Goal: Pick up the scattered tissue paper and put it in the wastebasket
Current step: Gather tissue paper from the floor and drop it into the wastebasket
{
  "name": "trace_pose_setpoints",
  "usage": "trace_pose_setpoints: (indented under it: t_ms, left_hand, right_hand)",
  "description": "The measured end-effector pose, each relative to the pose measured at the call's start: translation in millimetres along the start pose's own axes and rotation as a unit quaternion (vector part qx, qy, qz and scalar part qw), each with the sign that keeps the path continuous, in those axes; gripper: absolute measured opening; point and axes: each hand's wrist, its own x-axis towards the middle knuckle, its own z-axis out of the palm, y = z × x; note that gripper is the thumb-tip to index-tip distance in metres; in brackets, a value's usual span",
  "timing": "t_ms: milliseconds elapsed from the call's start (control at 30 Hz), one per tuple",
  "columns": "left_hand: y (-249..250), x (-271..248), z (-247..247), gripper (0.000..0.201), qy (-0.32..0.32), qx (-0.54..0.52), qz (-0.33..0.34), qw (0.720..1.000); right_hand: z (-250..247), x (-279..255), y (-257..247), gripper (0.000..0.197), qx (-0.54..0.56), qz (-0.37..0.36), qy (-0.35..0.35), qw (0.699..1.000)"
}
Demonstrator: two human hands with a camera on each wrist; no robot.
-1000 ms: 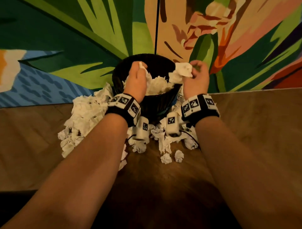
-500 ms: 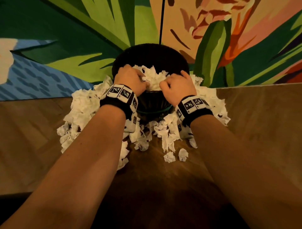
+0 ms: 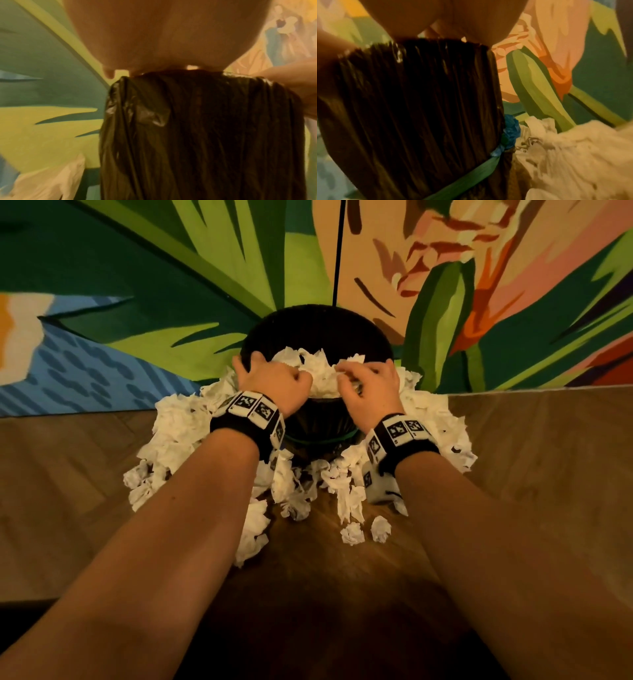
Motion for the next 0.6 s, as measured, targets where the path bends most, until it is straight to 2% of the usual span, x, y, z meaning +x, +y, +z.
trace_pose_setpoints:
  t_ms: [67, 133, 200, 267, 300, 333, 400, 533, 600]
  left_hand:
    - [-11, -10, 3, 0.044, 0.110, -0.112, 0.016, 0.987]
    - [-25, -18, 6, 0.044, 0.211, -0.223, 0.008, 0.952]
    - [-39, -23, 14, 0.044, 0.260, -0.316, -0.047, 0.911]
    - [-52, -32, 28, 0.037, 0.260, -0.389, -0.123, 0.875]
    - [-55, -40, 40, 0.033, 0.243, -0.406, -0.158, 0.867]
    - [-58, -51, 54, 0.028, 0.217, -0.400, -0.184, 0.871]
    - [-55, -75, 84, 0.023, 0.145, -0.357, -0.189, 0.903]
    - [-26, -119, 131, 0.024, -0.078, -0.235, -0.067, 0.966]
    - [-9, -139, 147, 0.032, -0.193, -0.159, 0.004, 0.968]
  right_hand:
    - [-8, -11, 4, 0.030, 0.111, 0.027, 0.062, 0.991]
    - [-16, -21, 5, 0.028, 0.165, 0.048, 0.138, 0.975]
    - [-20, -30, 11, 0.022, 0.223, 0.107, 0.192, 0.950]
    - [-18, -46, 26, 0.016, 0.240, 0.179, 0.210, 0.931]
    - [-15, -57, 36, 0.015, 0.226, 0.214, 0.202, 0.929]
    - [-10, -70, 47, 0.015, 0.210, 0.246, 0.182, 0.928]
    - [2, -100, 70, 0.015, 0.163, 0.290, 0.122, 0.935]
    - [26, -155, 106, 0.013, 0.045, 0.336, -0.054, 0.939]
    - [35, -176, 117, 0.022, 0.004, 0.334, -0.146, 0.931]
